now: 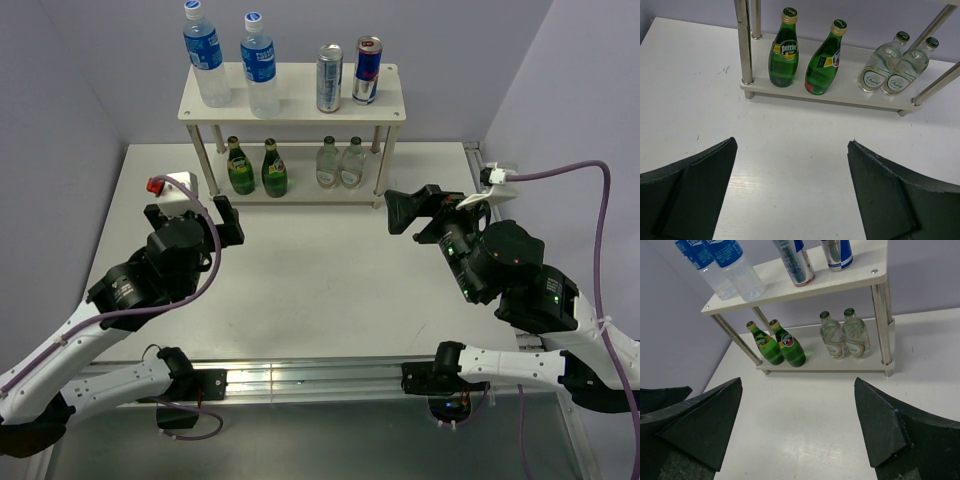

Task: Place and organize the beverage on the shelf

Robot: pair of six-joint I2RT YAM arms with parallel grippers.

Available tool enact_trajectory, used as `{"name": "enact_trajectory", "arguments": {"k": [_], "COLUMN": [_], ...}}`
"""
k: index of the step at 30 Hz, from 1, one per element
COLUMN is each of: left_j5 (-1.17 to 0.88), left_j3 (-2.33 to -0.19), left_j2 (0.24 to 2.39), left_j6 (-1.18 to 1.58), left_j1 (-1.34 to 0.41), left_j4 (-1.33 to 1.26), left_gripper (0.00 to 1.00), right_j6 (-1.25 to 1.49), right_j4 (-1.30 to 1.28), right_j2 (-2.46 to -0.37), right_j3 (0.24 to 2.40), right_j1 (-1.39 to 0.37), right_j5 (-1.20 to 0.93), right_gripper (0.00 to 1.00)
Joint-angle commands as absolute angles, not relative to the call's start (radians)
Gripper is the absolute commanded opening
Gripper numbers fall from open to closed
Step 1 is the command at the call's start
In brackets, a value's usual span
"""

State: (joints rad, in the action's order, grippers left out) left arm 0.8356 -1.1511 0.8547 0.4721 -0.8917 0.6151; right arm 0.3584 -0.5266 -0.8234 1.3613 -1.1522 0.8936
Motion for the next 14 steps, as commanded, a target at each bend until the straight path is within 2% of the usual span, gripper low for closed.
{"name": "enact_trajectory", "arguments": {"k": [1, 14], "left_j5": [0.834, 0.887], "left_j3": [-1.144, -1.135], "left_j2": [0.822, 0.831], "left_j6": [0.456, 0.472], "left_j1": [-0.896, -0.896], "left_j4": [0.6, 0.623], "left_gripper": [0.99, 0.99], "right_j6": [0.351, 0.293], "right_j4": [-0.538, -0.492], "right_j2": [-0.827, -0.821], "right_j3": [1.396, 1.368], "right_j1": [-1.155, -1.155], "right_j5": [0.87, 0.801], "right_gripper": [1.0, 1.0]}}
